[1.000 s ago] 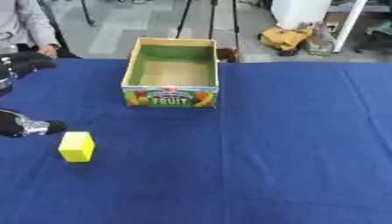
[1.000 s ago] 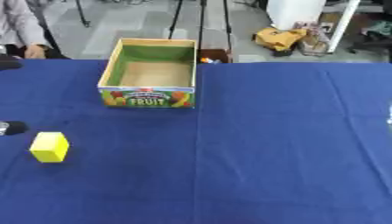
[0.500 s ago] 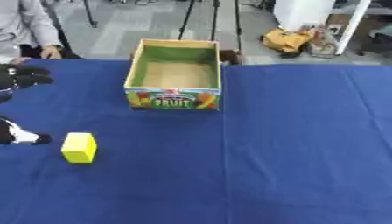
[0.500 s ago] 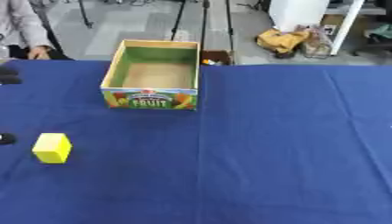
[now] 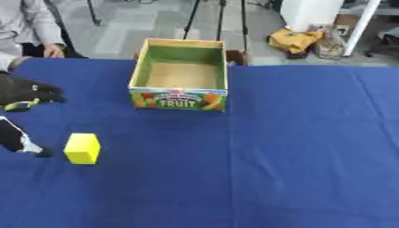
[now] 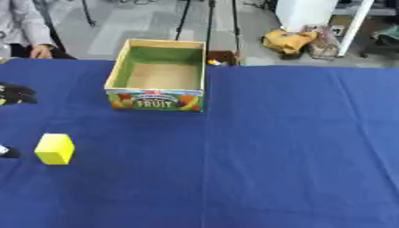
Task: Pick up objects on the table and place them in the box.
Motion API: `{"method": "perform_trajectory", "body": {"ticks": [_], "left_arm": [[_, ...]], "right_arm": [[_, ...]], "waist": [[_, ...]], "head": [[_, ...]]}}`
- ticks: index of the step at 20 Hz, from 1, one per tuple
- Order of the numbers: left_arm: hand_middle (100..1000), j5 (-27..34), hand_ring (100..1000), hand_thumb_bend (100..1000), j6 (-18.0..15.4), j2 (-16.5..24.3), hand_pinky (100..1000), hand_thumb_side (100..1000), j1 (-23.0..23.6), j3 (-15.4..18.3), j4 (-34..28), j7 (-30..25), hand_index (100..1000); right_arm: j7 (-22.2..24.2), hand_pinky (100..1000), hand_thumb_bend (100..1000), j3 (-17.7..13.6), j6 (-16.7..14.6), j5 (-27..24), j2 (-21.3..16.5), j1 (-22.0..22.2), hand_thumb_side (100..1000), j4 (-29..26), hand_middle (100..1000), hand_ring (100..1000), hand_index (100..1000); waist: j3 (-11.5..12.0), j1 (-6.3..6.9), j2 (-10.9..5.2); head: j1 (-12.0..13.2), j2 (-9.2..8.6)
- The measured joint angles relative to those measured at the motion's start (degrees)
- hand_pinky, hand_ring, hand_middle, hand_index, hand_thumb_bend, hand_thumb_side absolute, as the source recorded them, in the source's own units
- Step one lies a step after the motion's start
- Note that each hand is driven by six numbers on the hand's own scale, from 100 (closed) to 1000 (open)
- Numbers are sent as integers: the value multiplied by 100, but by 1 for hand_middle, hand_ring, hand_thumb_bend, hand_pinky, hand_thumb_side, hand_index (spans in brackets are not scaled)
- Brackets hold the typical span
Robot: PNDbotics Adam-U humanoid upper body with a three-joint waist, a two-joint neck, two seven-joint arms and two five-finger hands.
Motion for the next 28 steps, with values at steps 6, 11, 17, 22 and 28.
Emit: {"method": "perform_trajectory", "body": {"ticks": [6,11,17,22,28], "left_arm": [[965,29,928,642,-144,-393,815,656,-481,-201,667,-505,1000],[943,189,913,602,-116,-682,807,643,-756,-234,1022,-925,1000],[910,216,897,596,53,-917,803,639,-908,-236,1257,-1266,1000],[892,203,884,605,87,-1039,800,634,-948,-291,1436,-1310,1000],[882,105,875,607,75,-1086,801,632,-948,-366,1610,-1311,1000]], "right_arm": [[12,767,100,1,8,-4,1,0,967,0,756,855,872],[16,767,100,1,12,-5,6,0,969,0,755,855,872],[13,768,100,0,15,-5,31,0,969,0,754,855,872],[8,769,100,-1,20,-5,52,0,970,0,752,855,872],[-17,769,100,-3,41,-9,56,0,970,0,750,855,870]], "waist": [[-11,-1,32],[-22,-1,46],[-34,-4,59],[-43,-5,69],[-61,-10,91]], "head": [[42,-40],[51,-45],[78,-47],[98,-49],[101,-49]]}}
